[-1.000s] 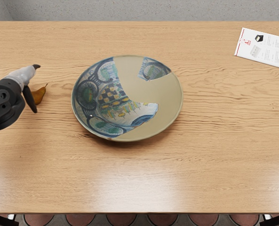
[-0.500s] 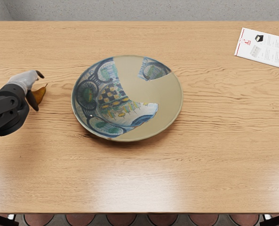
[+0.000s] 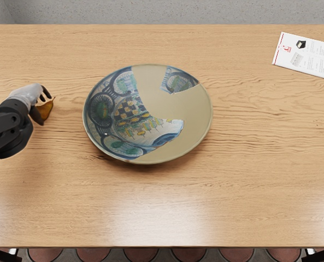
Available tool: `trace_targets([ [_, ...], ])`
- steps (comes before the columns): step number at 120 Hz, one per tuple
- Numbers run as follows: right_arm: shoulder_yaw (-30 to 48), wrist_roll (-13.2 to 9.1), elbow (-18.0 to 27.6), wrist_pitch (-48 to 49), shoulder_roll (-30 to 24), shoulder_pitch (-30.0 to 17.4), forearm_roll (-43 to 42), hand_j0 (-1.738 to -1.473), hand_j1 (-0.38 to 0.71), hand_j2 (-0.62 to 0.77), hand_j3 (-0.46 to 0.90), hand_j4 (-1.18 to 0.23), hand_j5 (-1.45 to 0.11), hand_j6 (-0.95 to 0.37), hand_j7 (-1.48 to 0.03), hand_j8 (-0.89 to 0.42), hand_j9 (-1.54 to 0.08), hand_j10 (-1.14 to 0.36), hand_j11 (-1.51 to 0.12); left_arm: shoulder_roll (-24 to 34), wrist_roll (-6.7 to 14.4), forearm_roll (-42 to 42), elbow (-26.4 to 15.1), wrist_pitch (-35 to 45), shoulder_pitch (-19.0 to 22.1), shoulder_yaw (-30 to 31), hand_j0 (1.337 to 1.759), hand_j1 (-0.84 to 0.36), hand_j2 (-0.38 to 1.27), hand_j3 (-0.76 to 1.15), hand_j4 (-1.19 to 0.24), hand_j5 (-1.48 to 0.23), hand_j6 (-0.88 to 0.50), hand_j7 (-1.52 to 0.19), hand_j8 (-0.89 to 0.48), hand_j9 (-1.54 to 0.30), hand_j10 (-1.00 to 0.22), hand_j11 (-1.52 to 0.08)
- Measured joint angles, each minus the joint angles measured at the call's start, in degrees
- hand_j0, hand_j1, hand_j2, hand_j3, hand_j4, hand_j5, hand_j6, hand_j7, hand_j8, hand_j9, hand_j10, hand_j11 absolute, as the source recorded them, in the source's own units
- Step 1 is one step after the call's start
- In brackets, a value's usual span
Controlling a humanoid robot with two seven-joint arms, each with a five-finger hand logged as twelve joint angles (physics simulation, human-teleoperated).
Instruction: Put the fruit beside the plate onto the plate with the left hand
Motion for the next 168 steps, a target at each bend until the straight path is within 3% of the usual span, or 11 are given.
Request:
trace_targets([
  [49,0.0,0.0,0.0,0.0,0.0,0.0,0.0,-1.658,-0.35,0.00,0.00,0.00,0.00,0.00,0.00,0.00,0.00,0.00,0.00,-2.6,0.0,-1.1,4.9,0.0,-0.1,0.0,1.658,-0.17,0.09,0.00,-0.44,-0.57,-0.45,-0.57,-0.44,-0.57,-0.44,-0.57],
  [110,0.0,0.0,0.0,0.0,0.0,0.0,0.0,-1.658,-0.35,0.00,0.00,0.00,0.00,0.00,0.00,0.00,0.00,0.00,0.00,-3.3,0.0,-0.8,5.2,0.0,-0.4,2.2,1.658,-0.27,0.12,0.00,-0.55,-0.65,-0.40,-0.67,-0.49,-0.68,-0.53,-0.68],
  [123,0.0,0.0,0.0,0.0,0.0,0.0,0.0,-1.658,-0.35,0.00,0.00,0.00,0.00,0.00,0.00,0.00,0.00,0.00,0.00,-3.3,0.0,-0.8,5.2,-0.1,-0.4,2.4,1.657,-0.28,0.14,0.00,-0.58,-0.68,-0.32,-0.71,-0.50,-0.72,-0.56,-0.72],
  [152,0.0,0.0,0.0,0.0,0.0,0.0,0.0,-1.658,-0.35,0.00,0.00,0.00,0.00,0.00,0.00,0.00,0.00,0.00,0.00,-3.3,0.0,-0.8,5.2,-0.6,-0.4,2.5,1.655,-0.29,0.09,0.01,-0.54,-0.74,-0.26,-0.78,-0.44,-0.79,-0.59,-0.79],
  [168,0.0,0.0,0.0,0.0,0.0,0.0,0.0,-1.658,-0.35,0.00,0.00,0.00,0.00,0.00,0.00,0.00,0.00,0.00,0.00,-3.2,0.0,-5.0,5.2,-2.0,-3.3,2.5,1.656,-0.30,0.23,0.01,-0.58,-0.80,-0.32,-0.81,-0.48,-0.82,-0.62,-0.81],
])
